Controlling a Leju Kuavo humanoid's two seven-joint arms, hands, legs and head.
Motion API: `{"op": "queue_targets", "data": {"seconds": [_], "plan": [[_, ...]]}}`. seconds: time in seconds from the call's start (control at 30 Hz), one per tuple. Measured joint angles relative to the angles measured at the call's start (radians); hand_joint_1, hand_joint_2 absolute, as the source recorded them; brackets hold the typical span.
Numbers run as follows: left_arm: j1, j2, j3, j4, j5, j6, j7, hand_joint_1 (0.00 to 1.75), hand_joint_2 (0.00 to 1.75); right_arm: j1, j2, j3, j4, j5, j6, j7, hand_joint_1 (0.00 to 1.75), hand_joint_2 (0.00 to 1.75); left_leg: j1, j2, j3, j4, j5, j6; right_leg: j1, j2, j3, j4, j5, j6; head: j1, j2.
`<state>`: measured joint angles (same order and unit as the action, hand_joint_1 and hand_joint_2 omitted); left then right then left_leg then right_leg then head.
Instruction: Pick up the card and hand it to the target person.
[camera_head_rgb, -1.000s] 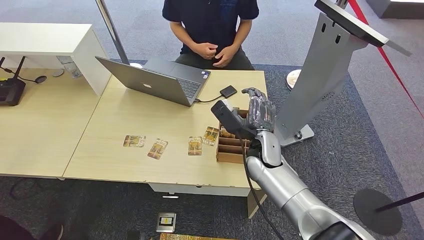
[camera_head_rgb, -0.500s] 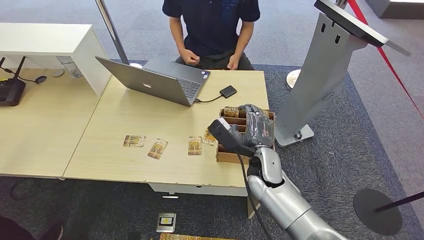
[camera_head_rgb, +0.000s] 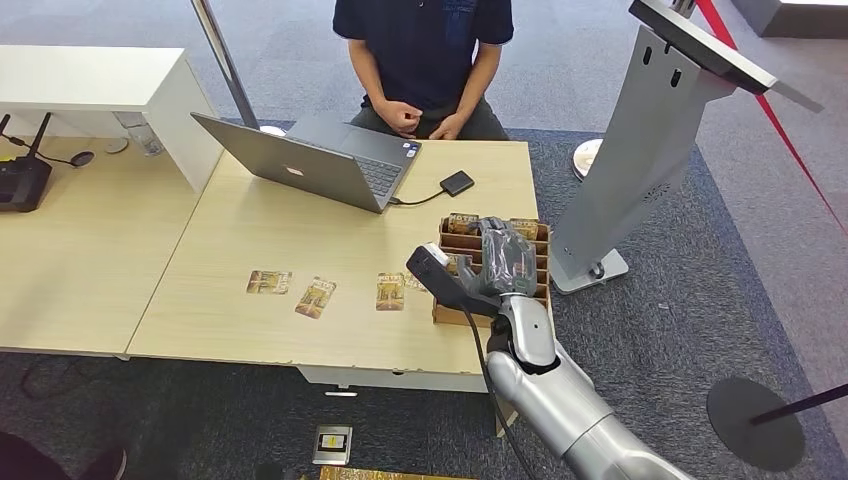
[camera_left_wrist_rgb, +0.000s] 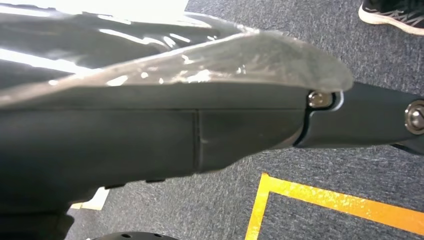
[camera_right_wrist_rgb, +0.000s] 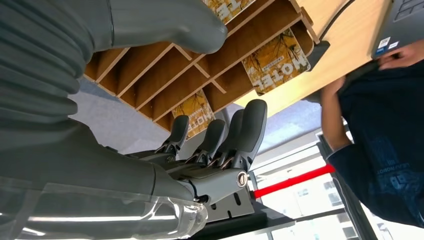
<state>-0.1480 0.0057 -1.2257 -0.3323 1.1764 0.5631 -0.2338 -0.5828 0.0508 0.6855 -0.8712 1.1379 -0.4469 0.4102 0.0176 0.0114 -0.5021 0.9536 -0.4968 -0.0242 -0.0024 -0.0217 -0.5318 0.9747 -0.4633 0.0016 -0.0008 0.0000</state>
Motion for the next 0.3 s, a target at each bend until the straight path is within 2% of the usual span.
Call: {"op": "queue_targets", "data": {"seconds": [0.3], "plan": [[0.0,0.0,0.0,0.0,-0.009,0.0,0.007,0.0,0.0,-0.055,0.041,0.008,0.112,0.017,0.018,-0.006,0.79,1.75,0.0,0.0,0.0,0.0,0.0,0.0,0.0,0.0,0.0,0.0,0.0,0.0,0.0,0.0]]}}
